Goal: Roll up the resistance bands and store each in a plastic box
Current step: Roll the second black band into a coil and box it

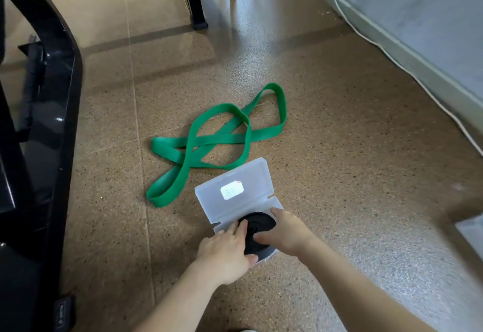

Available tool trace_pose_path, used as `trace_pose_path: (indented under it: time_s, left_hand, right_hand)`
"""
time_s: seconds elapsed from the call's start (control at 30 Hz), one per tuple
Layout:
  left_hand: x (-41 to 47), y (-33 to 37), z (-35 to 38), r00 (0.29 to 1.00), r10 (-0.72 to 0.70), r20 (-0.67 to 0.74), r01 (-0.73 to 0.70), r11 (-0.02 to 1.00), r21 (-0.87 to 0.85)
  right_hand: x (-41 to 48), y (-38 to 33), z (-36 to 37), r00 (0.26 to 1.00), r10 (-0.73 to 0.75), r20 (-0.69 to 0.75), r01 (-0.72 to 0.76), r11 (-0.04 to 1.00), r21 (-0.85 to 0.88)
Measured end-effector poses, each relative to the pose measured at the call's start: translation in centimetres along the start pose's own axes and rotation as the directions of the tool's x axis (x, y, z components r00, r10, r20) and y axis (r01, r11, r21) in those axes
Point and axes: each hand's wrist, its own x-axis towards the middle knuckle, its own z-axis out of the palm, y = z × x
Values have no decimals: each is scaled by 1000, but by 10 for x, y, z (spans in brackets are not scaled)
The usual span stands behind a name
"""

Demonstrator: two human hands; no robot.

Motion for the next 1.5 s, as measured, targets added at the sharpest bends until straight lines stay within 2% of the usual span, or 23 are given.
trace_pose_path:
  time_s: [0.13,0.33,0.37,0.4,0.43,0.47,0.5,0.53,0.6,0.63,0.67,0.73,0.8,0.87,0.97,1.03,1.13,1.3,1.4,1.5]
  left_hand:
    - [3,0,-1,1000,1,-29,0,998,57]
    - [-7,14,-18,999,-39,32,33,982,183]
    - [-11,17,-25,999,-30,-25,34,982,188]
    - [-15,17,-30,985,4,-172,27,984,176]
    - [-18,17,-36,930,27,-365,27,990,142]
    - [-21,14,-43,837,33,-546,34,993,113]
    - [-19,9,-48,753,17,-658,52,995,84]
    - [-15,1,-50,720,-36,-694,89,995,40]
    - [-10,-12,-55,796,-183,-577,183,981,-58]
    - [-9,-14,-55,817,-210,-538,206,976,-68]
    - [-10,-13,-55,816,-185,-547,201,979,-31]
    - [-17,-6,-45,820,-34,-571,96,992,78]
    - [-22,0,-21,870,41,-491,-17,998,53]
    - [-19,5,4,907,21,-421,-37,999,-29]
    - [-10,8,29,907,-2,-422,18,999,33]
    - [-10,9,33,900,21,-436,37,992,124]
    - [-11,9,34,908,54,-416,21,985,172]
    - [-10,8,45,887,134,-441,-6,960,280]
    - [-10,6,45,897,144,-418,-19,958,288]
    - [-6,10,35,896,117,-428,-4,967,256]
  right_hand:
    - [-14,15,3,983,-179,50,185,969,-166]
    - [-23,33,18,951,-294,-91,265,933,-242]
    - [-22,34,17,949,-299,-101,268,933,-241]
    - [-22,34,16,947,-302,-111,267,931,-249]
    - [-22,34,15,946,-302,-121,262,928,-265]
    - [-24,34,15,944,-302,-132,254,922,-291]
    - [-24,34,16,943,-297,-146,240,918,-316]
    - [-26,34,15,942,-292,-168,223,914,-340]
    - [-29,35,16,945,-262,-198,184,921,-343]
    - [-29,37,17,944,-254,-211,179,931,-319]
    - [-29,38,19,940,-255,-225,186,939,-288]
    - [-28,41,24,931,-261,-254,209,954,-216]
    - [-25,45,32,911,-274,-309,257,962,-97]
    - [-23,51,41,872,-268,-409,335,937,101]
    - [-21,58,54,847,-142,-512,349,875,335]
    - [-19,60,60,863,-83,-499,319,855,409]
    - [-18,60,67,873,-5,-488,290,810,510]
    - [-21,63,79,900,76,-430,271,674,687]
    - [-22,73,76,894,84,-439,291,637,714]
    - [-15,78,67,880,-59,-471,320,806,499]
